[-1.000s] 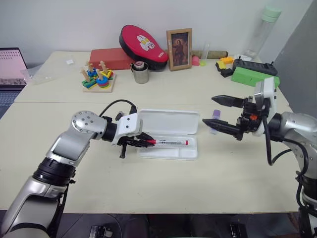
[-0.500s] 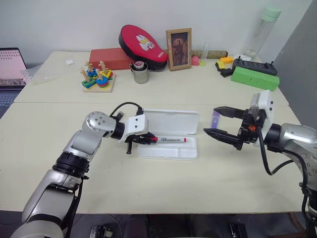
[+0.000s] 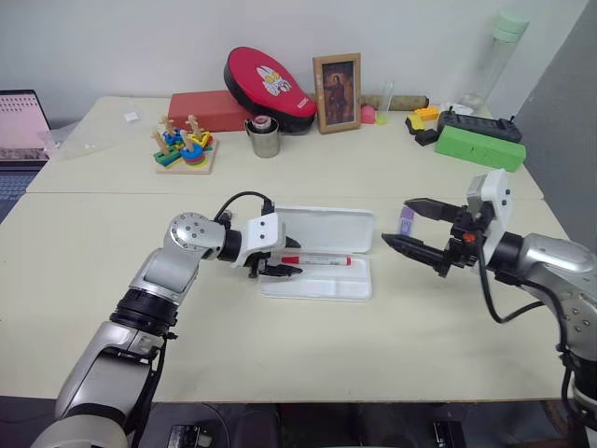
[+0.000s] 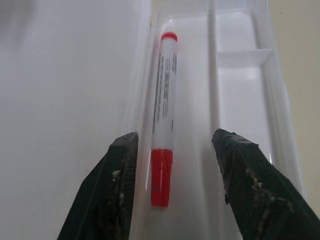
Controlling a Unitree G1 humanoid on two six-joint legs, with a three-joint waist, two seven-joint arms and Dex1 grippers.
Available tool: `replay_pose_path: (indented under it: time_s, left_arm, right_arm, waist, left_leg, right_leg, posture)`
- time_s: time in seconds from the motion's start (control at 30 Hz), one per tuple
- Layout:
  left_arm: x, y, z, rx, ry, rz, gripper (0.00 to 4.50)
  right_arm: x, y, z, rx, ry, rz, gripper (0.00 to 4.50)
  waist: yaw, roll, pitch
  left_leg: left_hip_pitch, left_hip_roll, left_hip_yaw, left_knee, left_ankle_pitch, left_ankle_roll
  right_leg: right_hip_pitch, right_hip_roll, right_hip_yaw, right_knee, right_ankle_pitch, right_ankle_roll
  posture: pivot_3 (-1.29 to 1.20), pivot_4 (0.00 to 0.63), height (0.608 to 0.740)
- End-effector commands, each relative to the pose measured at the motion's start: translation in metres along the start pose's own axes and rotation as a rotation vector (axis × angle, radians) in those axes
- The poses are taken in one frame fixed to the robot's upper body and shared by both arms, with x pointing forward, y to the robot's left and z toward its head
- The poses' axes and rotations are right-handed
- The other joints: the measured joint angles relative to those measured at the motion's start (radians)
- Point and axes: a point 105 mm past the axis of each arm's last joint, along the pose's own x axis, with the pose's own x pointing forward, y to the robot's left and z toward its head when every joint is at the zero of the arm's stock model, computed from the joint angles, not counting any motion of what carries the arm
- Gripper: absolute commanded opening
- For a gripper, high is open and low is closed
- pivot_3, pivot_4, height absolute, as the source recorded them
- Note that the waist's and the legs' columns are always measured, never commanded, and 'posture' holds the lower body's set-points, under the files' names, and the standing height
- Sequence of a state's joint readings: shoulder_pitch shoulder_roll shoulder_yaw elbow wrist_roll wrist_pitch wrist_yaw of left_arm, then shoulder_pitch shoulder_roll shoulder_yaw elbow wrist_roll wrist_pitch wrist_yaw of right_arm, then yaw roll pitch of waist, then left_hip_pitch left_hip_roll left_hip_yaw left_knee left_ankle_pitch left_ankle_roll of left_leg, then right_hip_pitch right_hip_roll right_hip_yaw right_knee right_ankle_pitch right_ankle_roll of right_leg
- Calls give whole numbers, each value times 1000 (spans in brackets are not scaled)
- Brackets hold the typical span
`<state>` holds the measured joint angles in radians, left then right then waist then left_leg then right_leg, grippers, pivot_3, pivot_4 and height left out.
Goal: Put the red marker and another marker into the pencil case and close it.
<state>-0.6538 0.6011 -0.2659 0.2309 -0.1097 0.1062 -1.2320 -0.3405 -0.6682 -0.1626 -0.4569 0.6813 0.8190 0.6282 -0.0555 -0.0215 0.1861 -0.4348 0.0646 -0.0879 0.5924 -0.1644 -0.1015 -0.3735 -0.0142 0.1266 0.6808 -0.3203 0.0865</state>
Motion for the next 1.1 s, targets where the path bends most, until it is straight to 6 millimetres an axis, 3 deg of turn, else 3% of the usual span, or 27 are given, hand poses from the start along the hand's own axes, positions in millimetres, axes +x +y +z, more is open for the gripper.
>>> replay_pose_path:
  time_s: [0.03,0.17,0.23,0.5,0.83,1.0,1.1]
  left_arm:
    - [-2,3,64,-67,-325,69,3362]
    - [8,1,98,-148,-506,120,4220]
    - [16,-2,107,-166,-538,134,4459]
    - [25,1,112,-147,-531,198,4459]
    - [20,11,115,-120,-533,261,4500]
    - [22,15,116,-103,-522,278,4500]
    - [20,18,116,-87,-517,301,4500]
  right_arm:
    - [7,-30,-19,70,71,-319,4500]
    - [14,-46,-50,105,179,-622,4500]
    - [21,-45,-65,180,203,-713,4500]
    - [40,-42,-99,262,294,-831,4500]
    - [38,-51,-101,257,286,-932,2496]
    - [35,-55,-99,269,267,-953,1201]
    - [31,-64,-78,259,158,-973,1082]
  waist:
    - [0,0,0]
    - [1,0,0]
    - [1,0,0]
    - [-1,1,0]
    - [-1,1,-1]
    - [1,1,-1]
    - [2,1,-1]
  left_leg:
    - [0,0,0,0,0,0]
    - [0,0,-1,0,0,0]
    - [0,0,-2,0,0,0]
    - [0,0,-2,0,0,0]
    - [1,0,-2,0,0,0]
    - [1,0,-2,0,0,0]
    - [1,0,-2,0,0,0]
  right_leg:
    - [0,0,0,0,0,0]
    - [0,0,-1,1,0,0]
    - [0,0,-1,1,0,0]
    - [0,0,-1,1,0,0]
    - [1,0,-1,1,0,0]
    - [1,0,-1,1,0,0]
    - [1,0,-1,1,0,0]
  posture:
    - [0,150,740]
    - [0,150,740]
    - [0,150,740]
    - [0,150,740]
    - [0,150,740]
    - [0,150,740]
    - [0,150,740]
